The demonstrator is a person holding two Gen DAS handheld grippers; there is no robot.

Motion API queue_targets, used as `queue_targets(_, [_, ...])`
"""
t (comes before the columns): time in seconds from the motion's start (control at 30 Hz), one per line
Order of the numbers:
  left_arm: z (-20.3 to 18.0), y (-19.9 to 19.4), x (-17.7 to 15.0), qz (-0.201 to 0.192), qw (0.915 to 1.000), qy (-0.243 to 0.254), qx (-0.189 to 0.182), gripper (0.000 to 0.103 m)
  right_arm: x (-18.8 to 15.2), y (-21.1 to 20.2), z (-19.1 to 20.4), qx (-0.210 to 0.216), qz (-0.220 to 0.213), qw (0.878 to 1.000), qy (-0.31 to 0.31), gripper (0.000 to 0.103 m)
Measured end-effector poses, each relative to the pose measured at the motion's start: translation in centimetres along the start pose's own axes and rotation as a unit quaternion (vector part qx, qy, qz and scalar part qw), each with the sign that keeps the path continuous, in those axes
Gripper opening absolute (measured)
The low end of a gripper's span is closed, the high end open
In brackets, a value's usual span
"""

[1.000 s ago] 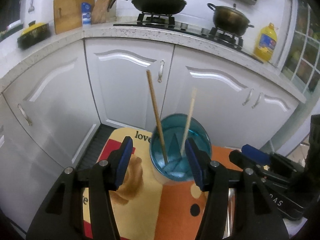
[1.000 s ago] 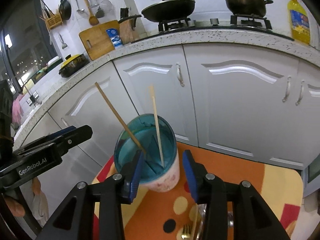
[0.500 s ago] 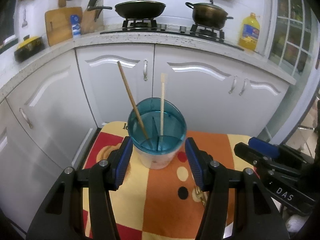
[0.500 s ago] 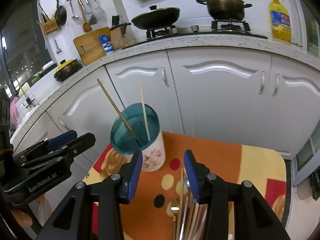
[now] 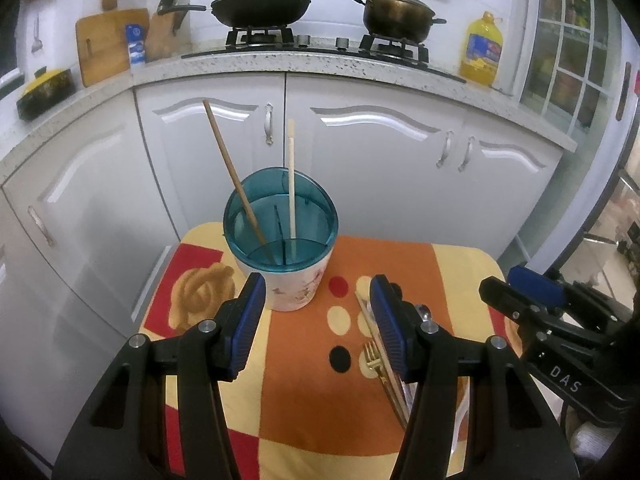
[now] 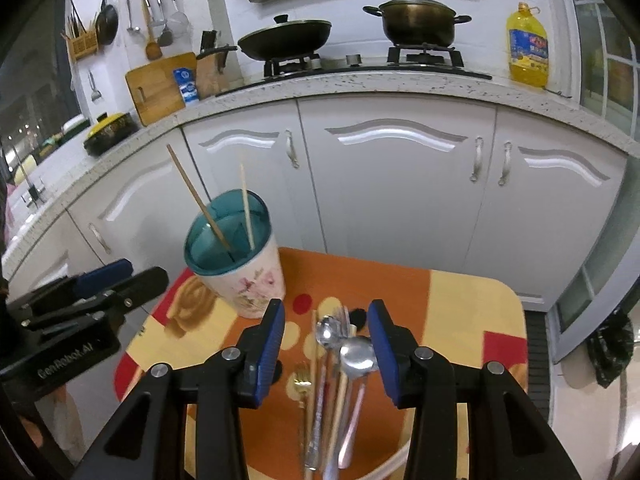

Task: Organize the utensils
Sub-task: 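Withdraw both tools from the holder and lower them toward the remaining utensils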

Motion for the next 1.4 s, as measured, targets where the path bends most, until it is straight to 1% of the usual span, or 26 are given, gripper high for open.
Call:
queue_targets(0.33, [-0.4,0.8,-0.8,0.017,0.9998,0.002,-0.005,0.054,-1.2,0.1,-1.3,-0.007,0.010,1.000,0.002,0.041])
queue_targets(0.5, [0.2,1.5,-1.5,0.029,0.9996,0.000,-0.006,0.054,-1.8,0.7,-2.2,-0.006,0.020,1.000,0.010,0.042])
queue_targets(0.6, [0.9,2.1,-2.3,0.041,0.9991,-0.005,-0.011,0.054,-2.7,1.3,-3.3,-0.005,0.032,0.999,0.021,0.042])
queue_targets(0.77, [1.7,3.7,-4.0,0.067,0.9971,-0.022,-0.028,0.054,-5.1,3.6,-5.0,0.005,0.071,0.996,0.054,0.043])
queue_targets(0.87, [1.8,4.6,-5.0,0.081,0.9960,-0.020,-0.031,0.054,-6.5,5.0,-5.3,0.022,0.094,0.993,0.068,0.043])
queue_targets(1.0, [1.9,5.5,-6.1,0.095,0.9946,-0.025,-0.035,0.054,-7.8,6.7,-5.4,0.026,0.117,0.990,0.073,0.043])
queue_targets(1.2, [1.7,7.0,-7.5,0.113,0.9925,-0.029,-0.038,0.054,-9.1,8.2,-5.6,0.027,0.135,0.987,0.080,0.043])
queue_targets(1.4, [1.2,8.0,-8.3,0.125,0.9910,-0.026,-0.041,0.054,-9.5,8.6,-5.2,0.033,0.141,0.986,0.076,0.043])
Point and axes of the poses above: each gripper's, at about its wrist camera, not at the fingertips, and y roughly the way its jaws point, z to its left, x to its top, the point moved 9 cm from there along y, roughly the way its jaws point, and after that the axes turned 8 degrees about -x, right-handed, at the moved point
